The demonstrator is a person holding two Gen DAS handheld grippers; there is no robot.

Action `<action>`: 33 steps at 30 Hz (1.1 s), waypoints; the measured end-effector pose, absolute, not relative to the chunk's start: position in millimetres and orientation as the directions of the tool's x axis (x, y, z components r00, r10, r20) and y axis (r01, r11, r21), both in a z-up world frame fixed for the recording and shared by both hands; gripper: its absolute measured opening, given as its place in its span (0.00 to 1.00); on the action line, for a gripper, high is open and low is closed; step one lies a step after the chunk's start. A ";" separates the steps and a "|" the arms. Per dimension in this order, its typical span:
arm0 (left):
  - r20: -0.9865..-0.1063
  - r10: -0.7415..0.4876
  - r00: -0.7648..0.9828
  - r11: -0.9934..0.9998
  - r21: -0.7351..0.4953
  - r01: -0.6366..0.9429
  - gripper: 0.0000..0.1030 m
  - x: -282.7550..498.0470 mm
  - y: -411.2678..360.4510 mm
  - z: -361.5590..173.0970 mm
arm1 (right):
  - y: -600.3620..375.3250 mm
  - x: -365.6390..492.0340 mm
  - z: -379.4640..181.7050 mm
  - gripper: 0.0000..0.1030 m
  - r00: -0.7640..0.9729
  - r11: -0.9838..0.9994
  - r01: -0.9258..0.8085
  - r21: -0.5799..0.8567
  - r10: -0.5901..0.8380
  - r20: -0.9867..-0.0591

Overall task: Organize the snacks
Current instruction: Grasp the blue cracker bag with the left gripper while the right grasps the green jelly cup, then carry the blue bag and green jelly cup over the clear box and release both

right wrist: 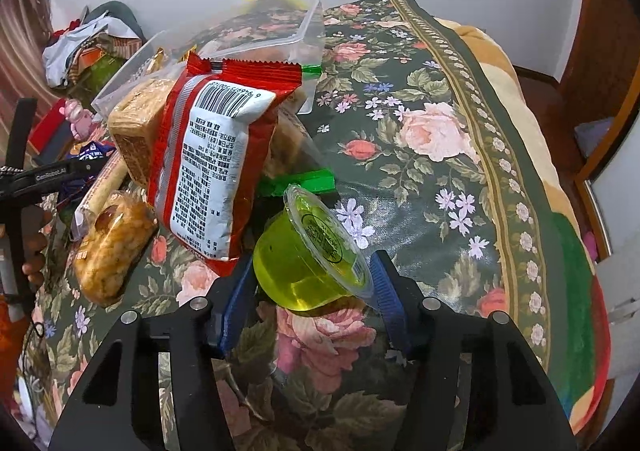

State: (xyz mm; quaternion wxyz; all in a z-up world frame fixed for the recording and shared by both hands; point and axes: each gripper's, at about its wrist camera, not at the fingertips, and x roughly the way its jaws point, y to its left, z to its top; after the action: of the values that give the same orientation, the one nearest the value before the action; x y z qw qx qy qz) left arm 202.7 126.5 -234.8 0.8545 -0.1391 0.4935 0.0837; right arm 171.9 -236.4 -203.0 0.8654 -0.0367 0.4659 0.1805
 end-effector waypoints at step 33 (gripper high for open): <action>-0.740 -0.009 0.672 0.976 -0.152 -0.154 0.42 130.1 95.3 -143.2 | -243.7 161.3 -138.2 0.52 0.606 0.932 -0.342 0.115 0.313 -0.731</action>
State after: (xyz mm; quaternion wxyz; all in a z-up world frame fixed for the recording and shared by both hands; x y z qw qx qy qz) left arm 130.1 95.3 -143.2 0.9087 -0.1015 0.4029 0.0399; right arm 161.3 -243.7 -138.2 0.8960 -0.0181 0.4041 0.1829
